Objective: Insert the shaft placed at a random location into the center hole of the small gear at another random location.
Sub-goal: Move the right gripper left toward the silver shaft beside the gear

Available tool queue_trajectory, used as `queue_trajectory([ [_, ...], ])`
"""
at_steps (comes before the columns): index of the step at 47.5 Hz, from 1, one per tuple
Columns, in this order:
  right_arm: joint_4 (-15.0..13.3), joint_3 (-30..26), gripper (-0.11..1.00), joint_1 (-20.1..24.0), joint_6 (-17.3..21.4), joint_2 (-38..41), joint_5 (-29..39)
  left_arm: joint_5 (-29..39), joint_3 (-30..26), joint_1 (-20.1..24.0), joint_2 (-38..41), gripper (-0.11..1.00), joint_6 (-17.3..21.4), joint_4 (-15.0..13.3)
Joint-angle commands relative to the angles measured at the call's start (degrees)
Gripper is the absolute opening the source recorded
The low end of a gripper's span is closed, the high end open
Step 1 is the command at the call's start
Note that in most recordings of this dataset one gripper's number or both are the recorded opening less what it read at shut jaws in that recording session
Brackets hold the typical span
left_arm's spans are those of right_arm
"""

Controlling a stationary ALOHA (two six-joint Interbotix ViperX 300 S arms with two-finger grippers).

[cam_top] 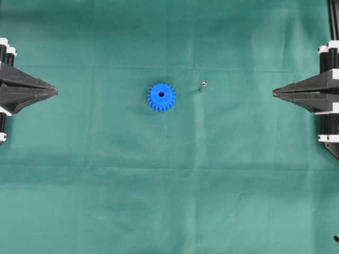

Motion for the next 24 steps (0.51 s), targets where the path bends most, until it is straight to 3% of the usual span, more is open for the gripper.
queue_trajectory([
  [1,0.0,-1.67,0.0,-0.09,-0.18,0.26,-0.44,-0.88,-1.32,-0.18,0.26,-0.01,0.35,-1.58],
  [13,0.0,-1.58,0.0,-2.55,-0.62,4.57,-1.58,-0.97,-1.23,-0.09,-0.18,-0.01,0.35,-1.58],
  [24,0.09,-1.05,0.01,-6.59,0.44,16.26,-7.73,-0.97,-1.05,-0.09,-0.18,-0.01,0.35,-1.67],
])
